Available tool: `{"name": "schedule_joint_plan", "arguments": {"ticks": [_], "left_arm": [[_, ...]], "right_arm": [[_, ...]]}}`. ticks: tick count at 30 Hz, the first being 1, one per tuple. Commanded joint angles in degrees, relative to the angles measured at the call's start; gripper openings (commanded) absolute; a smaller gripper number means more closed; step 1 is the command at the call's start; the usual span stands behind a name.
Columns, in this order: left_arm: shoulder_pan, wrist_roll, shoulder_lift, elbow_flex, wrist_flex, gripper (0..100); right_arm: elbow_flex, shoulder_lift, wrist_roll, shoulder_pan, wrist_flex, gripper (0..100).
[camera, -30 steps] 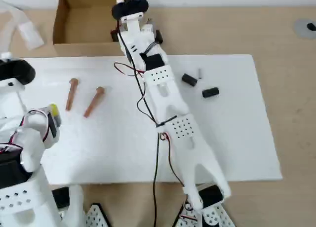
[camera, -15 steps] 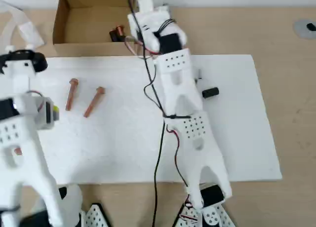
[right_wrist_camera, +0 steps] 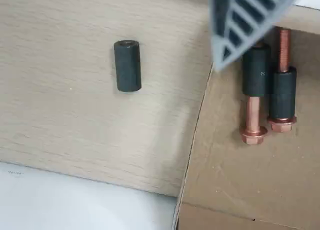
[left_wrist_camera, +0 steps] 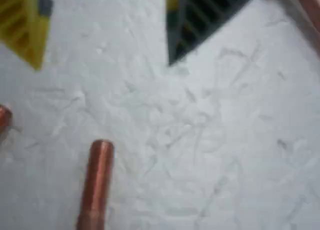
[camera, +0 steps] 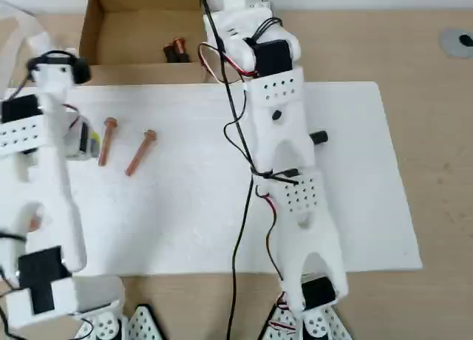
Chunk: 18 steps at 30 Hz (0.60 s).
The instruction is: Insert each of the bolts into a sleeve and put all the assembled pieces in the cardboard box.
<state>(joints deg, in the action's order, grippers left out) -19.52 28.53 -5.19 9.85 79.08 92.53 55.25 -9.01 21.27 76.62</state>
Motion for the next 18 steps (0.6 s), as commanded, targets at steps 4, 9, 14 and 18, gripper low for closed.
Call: {"name": "schedule_joint_plan", "arguments": {"ticks": [4,9,14,18], "left_arm": [[1.14,-3.43,4.97,-1.05,-8.97,17],[1.85,-3.34,10.24,-1.67,-11.08,17],[3.69,-3.43,15.60,-1.85,-12.48,17],[4.22,-3.52,18.42,-1.93,-12.75,17]], "right_arm": [[2.95,-5.23,0.26,-0.92,0.26,36.1],[2.95,-5.23,0.26,-0.92,0.26,36.1],[2.95,-5.23,0.26,-0.92,0.26,36.1],[2.95,-5.23,0.26,-0.84,0.26,36.1]]}}
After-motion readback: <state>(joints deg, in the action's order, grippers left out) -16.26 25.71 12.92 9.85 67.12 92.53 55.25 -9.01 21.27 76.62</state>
